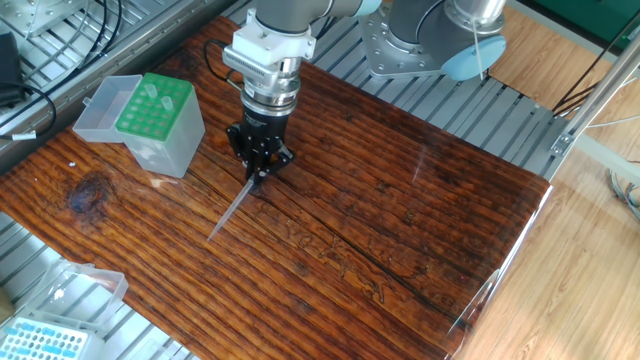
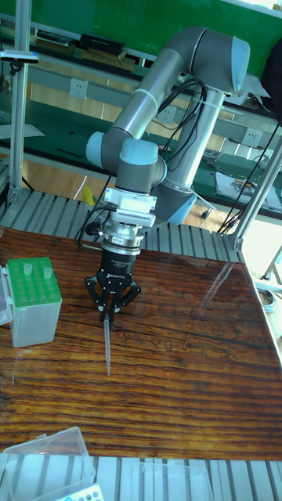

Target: Insert a large pipette tip into the holder for large pipette tips

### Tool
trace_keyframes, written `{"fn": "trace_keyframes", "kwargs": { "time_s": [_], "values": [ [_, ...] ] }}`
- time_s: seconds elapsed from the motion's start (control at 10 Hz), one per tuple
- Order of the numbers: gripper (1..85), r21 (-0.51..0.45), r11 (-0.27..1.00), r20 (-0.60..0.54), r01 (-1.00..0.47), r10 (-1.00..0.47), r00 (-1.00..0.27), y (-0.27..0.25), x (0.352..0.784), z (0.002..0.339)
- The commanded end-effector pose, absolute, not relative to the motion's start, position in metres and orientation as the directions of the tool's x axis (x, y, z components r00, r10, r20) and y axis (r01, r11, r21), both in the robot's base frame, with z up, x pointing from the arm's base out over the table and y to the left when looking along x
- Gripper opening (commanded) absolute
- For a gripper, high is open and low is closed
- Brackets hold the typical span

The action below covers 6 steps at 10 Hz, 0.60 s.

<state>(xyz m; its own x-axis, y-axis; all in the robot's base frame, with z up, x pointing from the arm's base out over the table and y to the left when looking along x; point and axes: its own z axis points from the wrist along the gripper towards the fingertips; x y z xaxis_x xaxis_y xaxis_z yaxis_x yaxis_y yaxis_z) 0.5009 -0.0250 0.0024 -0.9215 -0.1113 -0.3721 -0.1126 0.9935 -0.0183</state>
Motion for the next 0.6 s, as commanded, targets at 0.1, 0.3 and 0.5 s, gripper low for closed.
{"fn": "trace_keyframes", "kwargs": {
  "time_s": [0.1, 0.3, 0.5],
  "values": [
    [5.7, -0.01, 0.996, -0.367, -0.087, -0.084, -0.927, -0.025, 0.499, 0.006],
    [1.0, -0.034, 0.996, -0.335, -0.087, -0.094, -0.937, -0.03, 0.498, 0.021],
    [1.0, -0.021, 0.995, -0.319, -0.093, -0.095, -0.943, -0.028, 0.499, 0.035]
  ]
}}
